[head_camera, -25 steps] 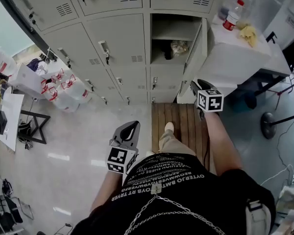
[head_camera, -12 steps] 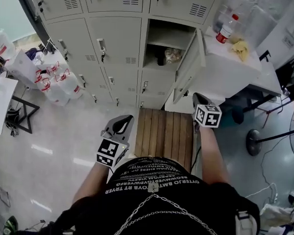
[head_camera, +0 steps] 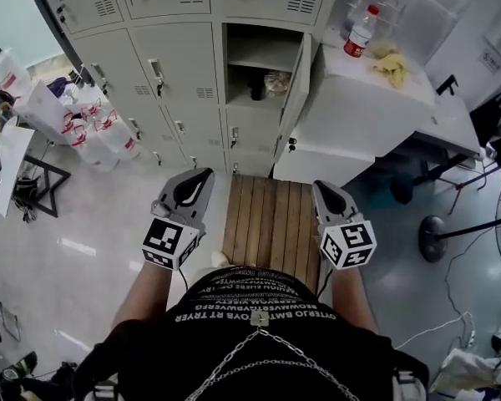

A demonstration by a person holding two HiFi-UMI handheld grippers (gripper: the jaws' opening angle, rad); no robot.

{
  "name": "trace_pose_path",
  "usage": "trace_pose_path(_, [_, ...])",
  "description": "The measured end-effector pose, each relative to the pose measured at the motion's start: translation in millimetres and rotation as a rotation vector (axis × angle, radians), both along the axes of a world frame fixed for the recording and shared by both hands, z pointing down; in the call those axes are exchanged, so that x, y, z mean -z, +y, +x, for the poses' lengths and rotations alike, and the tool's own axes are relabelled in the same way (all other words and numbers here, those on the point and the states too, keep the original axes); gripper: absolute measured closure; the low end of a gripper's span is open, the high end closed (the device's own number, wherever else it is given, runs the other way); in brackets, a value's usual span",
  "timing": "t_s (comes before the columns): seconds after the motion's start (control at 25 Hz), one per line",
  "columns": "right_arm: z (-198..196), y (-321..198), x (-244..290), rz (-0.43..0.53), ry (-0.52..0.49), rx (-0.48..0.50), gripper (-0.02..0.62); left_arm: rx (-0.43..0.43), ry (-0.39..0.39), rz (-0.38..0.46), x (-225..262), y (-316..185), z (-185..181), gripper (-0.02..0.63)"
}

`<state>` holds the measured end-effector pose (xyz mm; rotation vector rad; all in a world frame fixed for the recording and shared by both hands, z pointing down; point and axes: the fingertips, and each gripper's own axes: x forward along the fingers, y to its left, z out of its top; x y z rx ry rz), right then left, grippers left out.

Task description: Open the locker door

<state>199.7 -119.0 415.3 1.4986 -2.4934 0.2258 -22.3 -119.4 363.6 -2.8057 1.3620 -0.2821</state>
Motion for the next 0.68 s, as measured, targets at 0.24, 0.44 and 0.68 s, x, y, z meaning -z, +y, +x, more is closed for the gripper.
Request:
trace_pose_path(0.24, [10.1,9.0,-4.6,0.011,-0.034,0.062,0.600,0.021,-0.058,-0.048,-15.7,28.8,29.6,0.606])
trace_pose_path(0.44, [3.4,15.9,-7.4,0.020,-0.042,0.116,0.600,0.038,-0.093,-0.097,-35.3,52.6,37.0,0.606])
trace_pose_path(0.68, [5.3,14.0,-21.5,0.002,-0.060,0.134,0.600,0.041,-0.116,-0.097,-39.9,53.5,42.8,0.606])
